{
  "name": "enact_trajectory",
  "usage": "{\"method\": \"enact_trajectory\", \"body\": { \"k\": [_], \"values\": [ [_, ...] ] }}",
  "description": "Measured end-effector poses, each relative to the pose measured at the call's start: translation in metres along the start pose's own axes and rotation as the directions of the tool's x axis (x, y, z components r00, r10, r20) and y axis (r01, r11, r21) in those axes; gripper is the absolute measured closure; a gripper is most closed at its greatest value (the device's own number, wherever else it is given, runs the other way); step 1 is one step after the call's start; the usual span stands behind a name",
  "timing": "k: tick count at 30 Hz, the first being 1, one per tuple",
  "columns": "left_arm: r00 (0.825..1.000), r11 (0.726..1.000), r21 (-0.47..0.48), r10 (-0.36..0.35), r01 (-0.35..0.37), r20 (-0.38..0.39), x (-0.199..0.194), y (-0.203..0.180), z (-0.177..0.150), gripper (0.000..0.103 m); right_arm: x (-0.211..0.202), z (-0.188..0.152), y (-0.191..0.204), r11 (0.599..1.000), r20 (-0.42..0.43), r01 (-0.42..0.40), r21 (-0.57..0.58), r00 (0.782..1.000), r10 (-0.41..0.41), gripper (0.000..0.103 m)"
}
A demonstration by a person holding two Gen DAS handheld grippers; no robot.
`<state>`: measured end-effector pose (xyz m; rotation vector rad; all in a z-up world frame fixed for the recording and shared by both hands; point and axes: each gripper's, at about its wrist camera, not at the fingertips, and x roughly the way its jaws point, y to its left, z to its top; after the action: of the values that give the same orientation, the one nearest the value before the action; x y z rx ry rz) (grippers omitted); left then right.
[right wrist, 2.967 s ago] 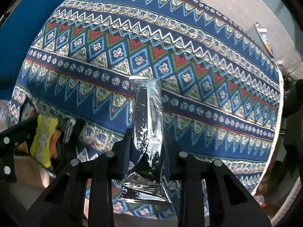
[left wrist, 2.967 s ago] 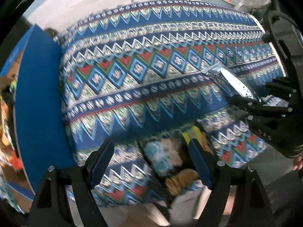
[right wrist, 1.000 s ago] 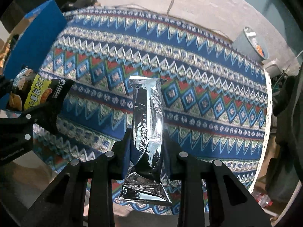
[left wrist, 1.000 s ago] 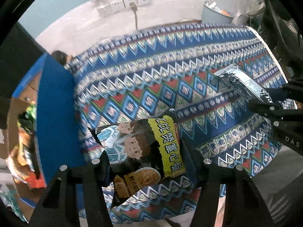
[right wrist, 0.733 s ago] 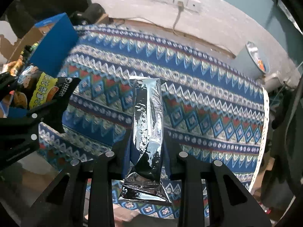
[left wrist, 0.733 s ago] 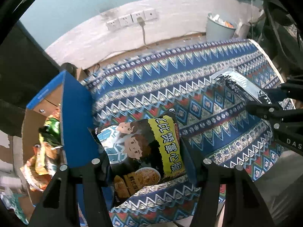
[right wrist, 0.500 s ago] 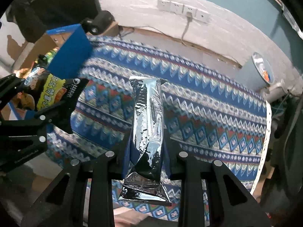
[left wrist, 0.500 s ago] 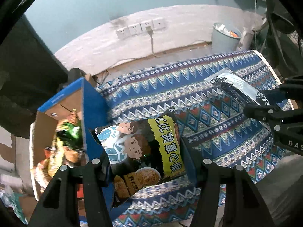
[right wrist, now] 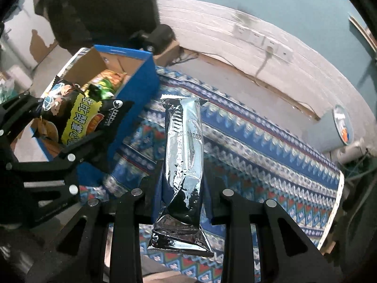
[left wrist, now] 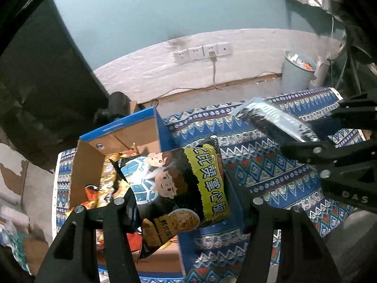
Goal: Organize snacks
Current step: 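Carry both snacks over the box and open both tools to drop them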
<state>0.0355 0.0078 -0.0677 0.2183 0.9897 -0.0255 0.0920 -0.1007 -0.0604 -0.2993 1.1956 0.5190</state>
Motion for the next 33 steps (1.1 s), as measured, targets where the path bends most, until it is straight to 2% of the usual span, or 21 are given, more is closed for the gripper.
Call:
{"method": "enact_trajectory", "body": {
  "k": [7,19,27,33],
  "values": [
    [1.000,0.998,-0.056,-0.005,0.005,0.010,-0.002,0.034,-0.002,0.042,0.015,0.026,0.026,0.999,-0.009,-0.029,-0.035,1.000,0.029,0.075],
    [0.999,0.981,-0.191,0.034,-0.034,-0.004,0.012,0.108,-0.010,0.042,0.042,0.079,0.077,0.991,-0.036,-0.083,-0.103,0.996,0.080,0.075],
    [0.997,0.966,-0.248,0.063,-0.074,-0.049,0.034,0.148,-0.015,0.042,0.060,0.109,0.099,0.985,-0.066,-0.113,-0.133,0.992,0.105,0.075],
    [0.993,0.956,-0.280,0.066,-0.090,-0.096,0.056,0.165,-0.016,0.042,0.077,0.132,0.112,0.980,-0.094,-0.107,-0.167,0.991,0.092,0.075]
  ]
}}
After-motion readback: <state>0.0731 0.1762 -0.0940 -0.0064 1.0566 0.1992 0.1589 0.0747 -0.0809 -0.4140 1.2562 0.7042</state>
